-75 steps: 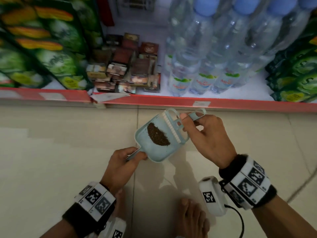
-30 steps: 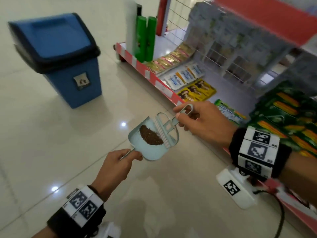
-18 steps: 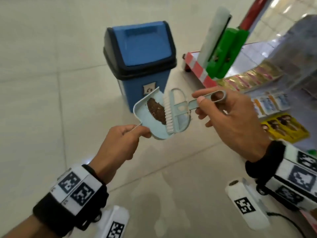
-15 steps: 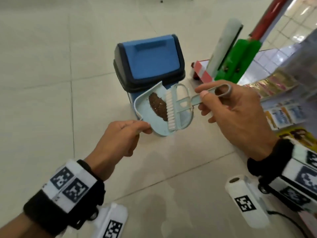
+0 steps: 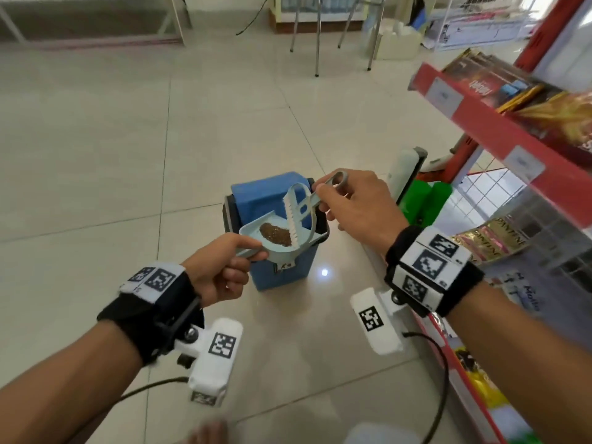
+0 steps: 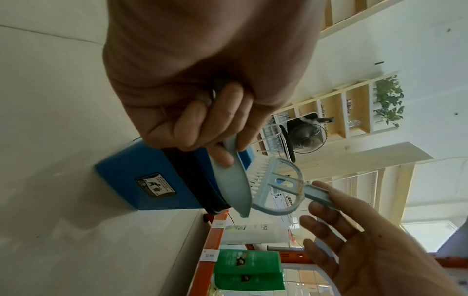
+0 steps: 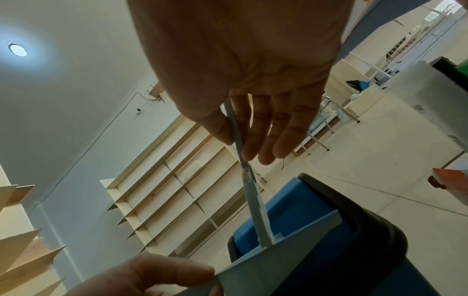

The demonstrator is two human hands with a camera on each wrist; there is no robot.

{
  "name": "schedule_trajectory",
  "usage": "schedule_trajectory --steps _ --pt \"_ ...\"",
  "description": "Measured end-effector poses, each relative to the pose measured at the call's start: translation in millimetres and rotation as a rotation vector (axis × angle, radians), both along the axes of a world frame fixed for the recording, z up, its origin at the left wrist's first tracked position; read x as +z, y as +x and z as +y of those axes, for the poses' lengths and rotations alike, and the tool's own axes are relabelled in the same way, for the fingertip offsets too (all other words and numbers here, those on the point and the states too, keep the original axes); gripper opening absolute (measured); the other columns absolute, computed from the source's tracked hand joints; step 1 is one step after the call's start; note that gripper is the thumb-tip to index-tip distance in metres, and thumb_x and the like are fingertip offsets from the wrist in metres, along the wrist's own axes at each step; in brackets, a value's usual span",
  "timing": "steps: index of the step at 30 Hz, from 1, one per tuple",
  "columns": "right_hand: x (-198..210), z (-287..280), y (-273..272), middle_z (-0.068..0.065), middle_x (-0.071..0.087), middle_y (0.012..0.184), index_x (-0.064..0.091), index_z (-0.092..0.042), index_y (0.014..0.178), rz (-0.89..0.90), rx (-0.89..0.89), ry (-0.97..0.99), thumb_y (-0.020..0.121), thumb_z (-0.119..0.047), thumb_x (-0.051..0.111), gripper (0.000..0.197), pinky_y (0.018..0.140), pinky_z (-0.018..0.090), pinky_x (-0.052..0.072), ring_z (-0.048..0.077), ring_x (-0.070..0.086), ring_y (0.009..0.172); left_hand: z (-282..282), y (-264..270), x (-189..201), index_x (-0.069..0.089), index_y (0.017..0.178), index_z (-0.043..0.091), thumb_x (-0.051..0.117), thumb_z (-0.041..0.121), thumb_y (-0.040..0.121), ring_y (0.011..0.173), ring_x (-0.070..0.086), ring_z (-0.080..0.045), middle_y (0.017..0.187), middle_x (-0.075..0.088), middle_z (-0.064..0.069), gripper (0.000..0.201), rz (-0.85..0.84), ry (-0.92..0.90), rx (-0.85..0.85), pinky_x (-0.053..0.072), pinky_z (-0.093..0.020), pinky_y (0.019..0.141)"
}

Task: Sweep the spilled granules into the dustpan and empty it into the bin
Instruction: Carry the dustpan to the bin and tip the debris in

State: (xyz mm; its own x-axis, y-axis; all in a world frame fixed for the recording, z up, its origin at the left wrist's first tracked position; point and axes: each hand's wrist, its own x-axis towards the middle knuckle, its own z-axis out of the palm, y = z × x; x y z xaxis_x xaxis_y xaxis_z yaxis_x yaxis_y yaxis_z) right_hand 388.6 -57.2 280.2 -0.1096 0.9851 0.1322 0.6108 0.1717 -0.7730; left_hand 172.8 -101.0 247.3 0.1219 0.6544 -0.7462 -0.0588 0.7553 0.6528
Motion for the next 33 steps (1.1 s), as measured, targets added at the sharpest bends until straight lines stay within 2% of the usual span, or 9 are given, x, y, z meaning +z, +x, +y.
schedule_trajectory --steps 7,12,15,19,21,23,26,29,33 --pt "-9.3 33.6 -15.4 -0.007 0.071 0.08 0.072 -0.026 0.093 -0.12 0.018 0.005 0.094 -0.032 0.052 0.02 0.076 0.036 0.059 0.01 0.069 0.078 44.9 -18.5 -18.8 0.065 0.082 0.011 0.056 0.027 0.093 0.032 0.021 -0.004 0.043 0.025 0.011 0.021 -0.137 -0.173 -0.014 0.022 -0.015 0.032" --pt "-3.0 46.7 -21.9 -0.016 0.068 0.078 0.07 -0.031 0.096 -0.243 0.144 -0.026 0.097 -0.035 0.053 0.017 0.067 0.013 0.046 -0.003 0.062 0.072 61.7 -26.1 -14.0 0.053 0.092 0.017 0.06 0.024 0.086 0.036 0.02 -0.006 0.048 0.026 0.008 0.012 -0.021 -0.184 -0.101 0.022 -0.014 0.035" --pt "-7.2 47.5 -22.8 -0.021 0.068 0.086 0.07 -0.034 0.104 -0.313 0.194 -0.033 0.094 -0.043 0.053 0.021 0.076 0.022 0.052 -0.003 0.062 0.081 68.3 -26.0 -12.8 0.058 0.098 0.013 0.06 0.025 0.088 0.037 0.025 -0.008 0.047 0.032 0.006 0.016 0.188 -0.062 -0.21 0.025 -0.016 0.037" --pt "-19.8 45.9 -23.1 -0.02 0.067 0.093 0.069 -0.038 0.109 -0.361 0.236 0.051 0.091 -0.044 0.053 0.024 0.078 0.03 0.053 -0.001 0.06 0.084 73.5 -25.9 -14.8 0.062 0.072 0.007 0.062 0.032 0.089 0.04 0.042 -0.016 0.051 0.048 -0.003 0.031 0.526 0.298 -0.371 0.035 -0.019 0.04" --pt "-24.7 45.6 -20.9 -0.02 0.066 0.09 0.069 -0.038 0.108 -0.366 0.231 0.105 0.092 -0.04 0.056 0.021 0.076 0.033 0.053 0.001 0.059 0.081 75.3 -24.9 -13.2 0.064 0.072 0.002 0.064 0.04 0.085 0.051 0.059 -0.019 0.058 0.062 -0.001 0.04 0.811 0.479 -0.407 0.05 -0.025 0.05" --pt "-25.2 45.5 -17.2 -0.018 0.064 0.085 0.068 -0.038 0.108 -0.37 0.192 0.122 0.093 -0.039 0.056 0.02 0.075 0.034 0.053 0.003 0.058 0.079 75.9 -24.8 -8.3 0.066 0.077 0.015 0.067 0.047 0.081 0.067 0.068 -0.019 0.068 0.069 0.004 0.033 0.945 0.56 -0.374 0.058 -0.033 0.067" --pt "-31.1 46.7 -13.2 -0.017 0.064 0.087 0.068 -0.04 0.111 -0.36 0.168 0.107 0.092 -0.042 0.053 0.024 0.076 0.037 0.053 0.004 0.058 0.08 75.4 -25.7 -11.2 0.067 0.075 0.022 0.071 0.05 0.077 0.072 0.069 -0.018 0.071 0.07 0.004 0.029 0.951 0.605 -0.318 0.057 -0.033 0.069" --pt "-41.3 47.5 -8.6 -0.014 0.064 0.088 0.067 -0.04 0.113 -0.331 0.114 0.098 0.093 -0.042 0.054 0.024 0.077 0.039 0.053 0.007 0.059 0.083 75.9 -28.2 -22.9 0.071 0.073 0.02 0.076 0.05 0.075 0.067 0.067 -0.018 0.066 0.069 0.002 0.031 0.896 0.6 -0.246 0.052 -0.029 0.06" --pt "-49.9 40.6 -7.9 -0.012 0.065 0.088 0.069 -0.037 0.113 -0.222 0.102 0.118 0.094 -0.038 0.057 0.023 0.074 0.034 0.053 0.007 0.06 0.084 73.7 -27.2 -35.1 0.071 0.072 0.016 0.08 0.049 0.072 0.061 0.064 -0.018 0.066 0.07 -0.002 0.034 0.819 0.661 -0.143 0.053 -0.035 0.059"
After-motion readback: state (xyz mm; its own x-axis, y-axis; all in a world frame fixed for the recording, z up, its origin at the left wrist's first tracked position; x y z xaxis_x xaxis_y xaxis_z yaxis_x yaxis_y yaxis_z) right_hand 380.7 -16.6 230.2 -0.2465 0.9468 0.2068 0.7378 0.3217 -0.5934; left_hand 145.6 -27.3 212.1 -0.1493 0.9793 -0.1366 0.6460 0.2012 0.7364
